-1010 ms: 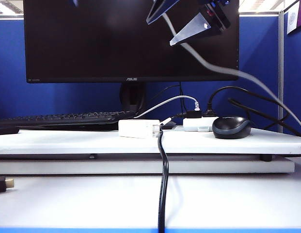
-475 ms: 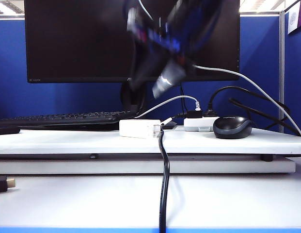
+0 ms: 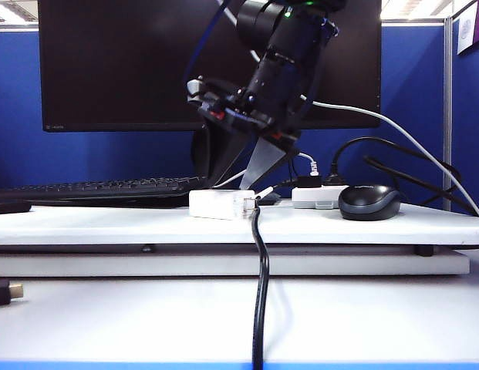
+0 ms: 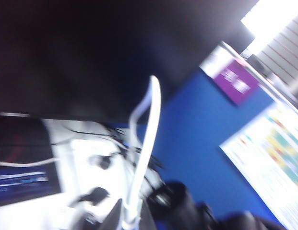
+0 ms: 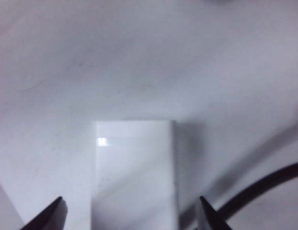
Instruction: Pick up the Type-C charging cable and the charging base, insert one end of the Type-C charger into the corresponding slot on the base, and finally place the plugged-in charger back on the table.
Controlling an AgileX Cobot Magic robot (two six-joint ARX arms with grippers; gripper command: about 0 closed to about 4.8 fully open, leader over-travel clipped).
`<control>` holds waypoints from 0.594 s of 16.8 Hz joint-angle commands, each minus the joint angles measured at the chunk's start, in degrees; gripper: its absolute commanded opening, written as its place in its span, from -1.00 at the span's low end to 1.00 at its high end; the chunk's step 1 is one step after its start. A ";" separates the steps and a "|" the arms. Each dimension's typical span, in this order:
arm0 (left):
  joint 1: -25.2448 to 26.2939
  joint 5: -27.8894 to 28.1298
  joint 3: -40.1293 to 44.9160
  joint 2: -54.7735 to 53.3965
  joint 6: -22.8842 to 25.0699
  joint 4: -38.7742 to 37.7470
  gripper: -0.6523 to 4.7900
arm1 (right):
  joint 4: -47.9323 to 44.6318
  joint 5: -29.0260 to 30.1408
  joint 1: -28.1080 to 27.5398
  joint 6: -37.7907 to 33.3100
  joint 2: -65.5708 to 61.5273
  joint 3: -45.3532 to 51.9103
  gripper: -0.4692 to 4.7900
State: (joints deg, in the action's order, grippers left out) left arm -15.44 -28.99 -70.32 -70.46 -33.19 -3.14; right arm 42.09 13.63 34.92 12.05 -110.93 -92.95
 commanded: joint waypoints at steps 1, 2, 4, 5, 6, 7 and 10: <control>1.11 0.72 -0.39 0.24 -0.37 -1.16 -0.78 | -0.24 0.70 0.90 0.20 -0.98 -0.24 0.52; 1.53 0.72 -0.39 0.24 -0.50 -1.49 -0.78 | -0.33 0.61 1.09 0.22 -1.60 -0.24 0.52; 1.81 0.48 -0.39 0.24 -0.48 -2.05 -0.78 | -0.24 0.22 1.68 0.20 -3.76 -0.24 0.52; 1.81 0.44 -0.39 0.24 -0.48 -2.19 -0.78 | -0.20 -0.07 1.68 0.20 -4.50 -0.24 0.52; 1.81 0.46 -0.39 0.24 -0.46 -2.32 -0.78 | -0.09 -0.15 1.68 0.20 -5.09 -0.24 0.45; 1.81 0.37 -0.39 0.24 -0.46 -2.38 -0.78 | 0.13 -0.24 1.66 0.20 -5.38 -0.24 0.36; 1.84 0.28 -0.39 0.24 -0.44 -2.43 -0.78 | -0.35 -0.63 1.64 0.20 -5.16 -0.26 -0.84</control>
State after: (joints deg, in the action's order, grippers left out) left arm -13.69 -28.42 -70.35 -70.50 -33.69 -6.28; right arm 40.07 13.08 36.40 12.36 -115.57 -93.71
